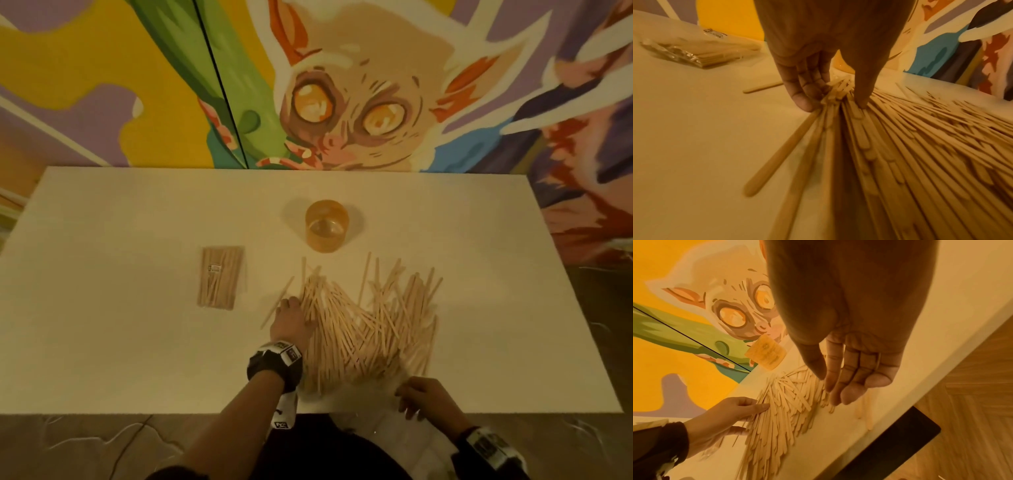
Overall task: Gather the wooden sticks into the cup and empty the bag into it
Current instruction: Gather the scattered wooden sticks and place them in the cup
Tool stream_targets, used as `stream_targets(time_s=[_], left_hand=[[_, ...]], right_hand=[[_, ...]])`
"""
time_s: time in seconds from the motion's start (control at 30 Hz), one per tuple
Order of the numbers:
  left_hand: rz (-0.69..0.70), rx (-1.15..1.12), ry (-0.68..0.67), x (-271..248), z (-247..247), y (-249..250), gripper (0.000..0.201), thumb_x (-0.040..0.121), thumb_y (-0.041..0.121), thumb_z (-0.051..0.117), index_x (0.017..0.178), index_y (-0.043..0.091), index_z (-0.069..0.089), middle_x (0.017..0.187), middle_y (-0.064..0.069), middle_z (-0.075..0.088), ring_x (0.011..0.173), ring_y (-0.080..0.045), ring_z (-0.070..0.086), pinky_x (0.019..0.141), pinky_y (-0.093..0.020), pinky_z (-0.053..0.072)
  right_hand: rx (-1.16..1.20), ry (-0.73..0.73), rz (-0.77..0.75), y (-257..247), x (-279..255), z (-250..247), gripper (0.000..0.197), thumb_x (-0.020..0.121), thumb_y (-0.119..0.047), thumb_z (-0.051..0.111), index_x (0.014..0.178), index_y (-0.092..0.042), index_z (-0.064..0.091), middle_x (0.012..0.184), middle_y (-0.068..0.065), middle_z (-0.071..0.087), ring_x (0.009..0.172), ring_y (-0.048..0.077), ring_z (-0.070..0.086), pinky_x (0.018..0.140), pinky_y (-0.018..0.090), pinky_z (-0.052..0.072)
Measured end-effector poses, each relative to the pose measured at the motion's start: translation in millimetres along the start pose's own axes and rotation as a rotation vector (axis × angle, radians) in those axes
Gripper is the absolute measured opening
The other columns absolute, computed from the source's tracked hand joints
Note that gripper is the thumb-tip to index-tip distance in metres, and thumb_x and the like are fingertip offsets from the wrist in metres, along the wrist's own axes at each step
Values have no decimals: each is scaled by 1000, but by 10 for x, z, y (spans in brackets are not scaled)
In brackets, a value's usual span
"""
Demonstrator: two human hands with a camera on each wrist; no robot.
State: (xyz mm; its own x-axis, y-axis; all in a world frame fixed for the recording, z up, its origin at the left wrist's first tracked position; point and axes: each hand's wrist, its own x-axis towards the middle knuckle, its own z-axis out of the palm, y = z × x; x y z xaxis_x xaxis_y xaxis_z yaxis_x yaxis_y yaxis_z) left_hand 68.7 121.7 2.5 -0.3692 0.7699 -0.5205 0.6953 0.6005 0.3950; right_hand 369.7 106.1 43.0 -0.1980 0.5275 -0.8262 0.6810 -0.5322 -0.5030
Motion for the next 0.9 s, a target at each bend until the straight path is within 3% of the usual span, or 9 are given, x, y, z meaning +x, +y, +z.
stream_targets(time_s=[0.13,0.33,0.57,0.63,0.77,0.9], left_hand=[[26,-31,-27,94,-80,-52,37,89,29,61,119,10,50,115,-10,62,103,-28,60,82,-37,51],[118,-81,-59,185,-146,-120,28,93,19,53,117,4,56,114,-15,63,106,-31,59,87,-34,47],[140,-81,-135,260,-361,-342,40,102,15,39,138,-1,39,134,-19,48,125,-33,45,102,-33,33],[144,-104,-154,271,-459,-416,36,103,18,38,134,1,44,129,-19,51,120,-33,48,97,-33,35],[115,-273,-219,242,-619,-509,17,103,21,39,107,12,52,112,-12,60,100,-25,57,81,-31,43],[83,-431,-270,115,-819,-502,19,102,28,38,93,18,51,89,-8,63,76,-20,59,68,-36,53]], right_hand=[[-3,-3,-18,-165,81,60,19,96,-8,55,87,-2,70,67,9,72,56,17,64,49,23,43],[-6,-8,-22,-427,175,94,23,98,-8,51,84,1,66,66,5,72,56,15,63,50,21,44],[87,21,-60,-747,235,81,21,98,-8,53,89,-1,70,68,8,73,56,16,65,51,22,46],[93,23,-79,-867,257,99,21,98,-10,54,93,2,70,70,9,72,58,16,65,53,22,48],[91,2,-134,-1131,354,130,22,96,-14,58,95,4,70,73,10,72,61,18,65,56,25,48],[53,-35,-203,-1452,454,141,20,95,-14,59,93,3,70,75,10,72,61,17,64,56,23,47]])
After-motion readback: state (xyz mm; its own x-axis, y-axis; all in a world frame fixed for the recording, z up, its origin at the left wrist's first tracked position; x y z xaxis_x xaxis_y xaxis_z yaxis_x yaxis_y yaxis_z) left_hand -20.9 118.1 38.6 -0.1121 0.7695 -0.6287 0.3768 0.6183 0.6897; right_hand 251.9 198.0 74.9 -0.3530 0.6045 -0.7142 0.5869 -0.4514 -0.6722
